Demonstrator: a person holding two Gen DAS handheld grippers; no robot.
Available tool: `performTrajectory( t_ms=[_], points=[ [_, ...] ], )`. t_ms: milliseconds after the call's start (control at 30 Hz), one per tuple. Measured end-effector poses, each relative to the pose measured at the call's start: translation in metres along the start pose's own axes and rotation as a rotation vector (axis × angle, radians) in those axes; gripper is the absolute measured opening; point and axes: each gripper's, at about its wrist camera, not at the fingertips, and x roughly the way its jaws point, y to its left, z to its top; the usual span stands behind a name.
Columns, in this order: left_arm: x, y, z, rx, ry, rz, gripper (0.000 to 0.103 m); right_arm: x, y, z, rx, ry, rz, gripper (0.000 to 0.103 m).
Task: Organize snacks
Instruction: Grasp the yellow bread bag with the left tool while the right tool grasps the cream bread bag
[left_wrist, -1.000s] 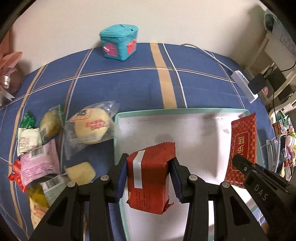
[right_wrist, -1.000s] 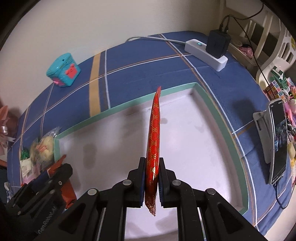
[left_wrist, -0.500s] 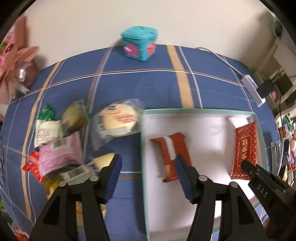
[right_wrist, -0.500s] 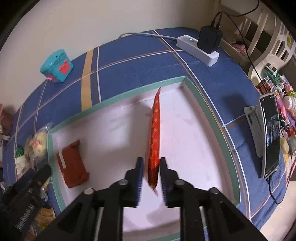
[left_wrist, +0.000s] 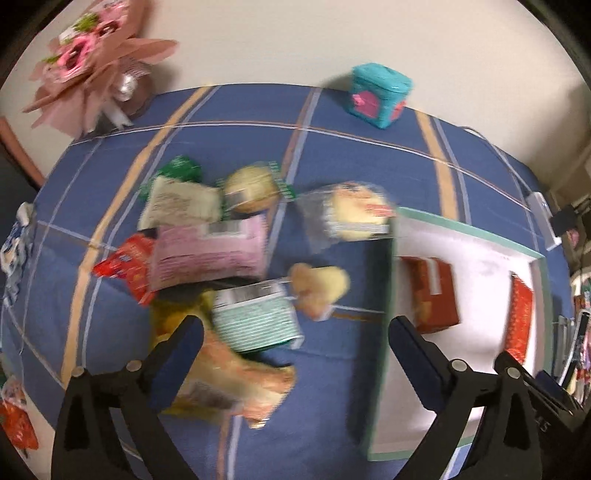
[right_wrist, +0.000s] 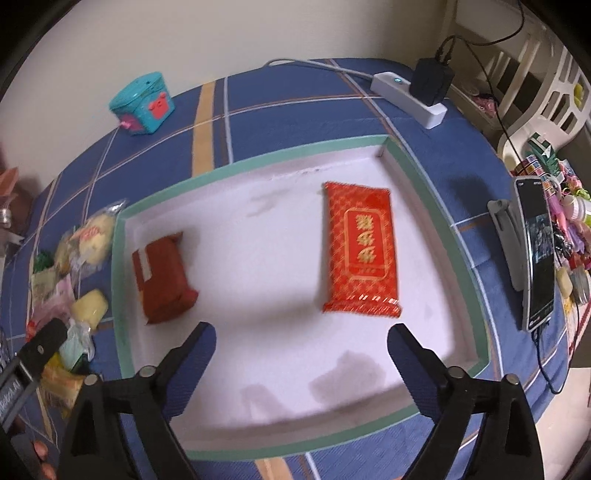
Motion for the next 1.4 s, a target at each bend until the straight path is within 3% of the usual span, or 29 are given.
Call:
performTrajectory(
  t_ms=[367, 867, 1167, 1400],
  points=[
    [-0.011, 0.07, -0.017, -0.048, 0.008, 0.07, 0.101, -0.01, 0.031, -0.029, -0.016, 0.015, 0.058, 0.101],
    [-0.019, 0.174, -0.023, -0.286, 0.025, 0.082, 0.101, -0.031, 0.127, -0.055, -0.203, 0.002, 0.156, 0.101],
    [0.019, 0.199, -0.03, -0.367, 0.155, 0.114, 0.101, -0.012, 0.183, -0.083, -0.347, 0.088, 0.196, 0.101],
    [0.04, 0.208, -0.033, -0.402, 0.217, 0.109, 0.101, 0.007, 0.199, -0.088, -0.358, 0.12, 0.21, 0.101]
  ],
)
